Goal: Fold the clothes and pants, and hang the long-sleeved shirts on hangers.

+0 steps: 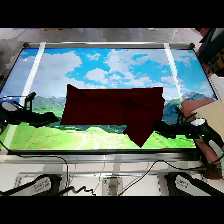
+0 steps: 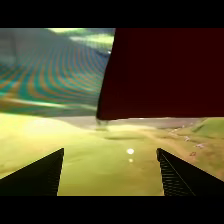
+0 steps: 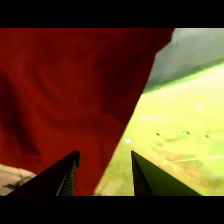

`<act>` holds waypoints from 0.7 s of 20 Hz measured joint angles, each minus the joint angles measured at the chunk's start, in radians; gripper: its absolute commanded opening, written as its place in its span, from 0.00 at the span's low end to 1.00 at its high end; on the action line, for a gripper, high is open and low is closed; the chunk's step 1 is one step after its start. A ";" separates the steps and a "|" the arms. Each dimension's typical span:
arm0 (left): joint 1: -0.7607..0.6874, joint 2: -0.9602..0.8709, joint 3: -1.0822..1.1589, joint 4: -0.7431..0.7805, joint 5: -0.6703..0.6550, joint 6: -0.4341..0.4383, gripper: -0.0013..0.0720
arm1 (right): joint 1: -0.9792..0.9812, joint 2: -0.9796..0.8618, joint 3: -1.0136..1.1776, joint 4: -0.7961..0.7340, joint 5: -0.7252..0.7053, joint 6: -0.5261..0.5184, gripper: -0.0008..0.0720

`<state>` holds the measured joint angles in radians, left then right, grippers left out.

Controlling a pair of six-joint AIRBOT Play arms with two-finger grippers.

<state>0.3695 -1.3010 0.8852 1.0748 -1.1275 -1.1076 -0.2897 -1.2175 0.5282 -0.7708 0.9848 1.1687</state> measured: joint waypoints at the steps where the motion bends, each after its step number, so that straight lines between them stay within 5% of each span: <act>1: 0.001 -0.016 -0.005 -0.022 0.003 0.005 0.87 | 0.013 -0.017 -0.005 0.016 -0.013 -0.003 0.22; 4: 0.003 -0.060 -0.014 -0.079 0.024 0.009 0.86 | 0.048 -0.045 -0.007 0.061 -0.071 -0.025 0.02; 11: 0.004 -0.114 -0.019 -0.119 0.069 0.015 0.86 | 0.069 0.033 0.012 0.075 -0.114 -0.079 0.02; 14: 0.002 -0.138 -0.018 -0.129 0.083 0.016 0.65 | 0.071 0.063 0.014 0.073 -0.115 -0.085 0.02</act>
<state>0.3714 -1.4395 0.8669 0.9455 -1.0443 -1.0920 -0.2188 -1.1545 0.5423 -0.6979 0.8700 1.0836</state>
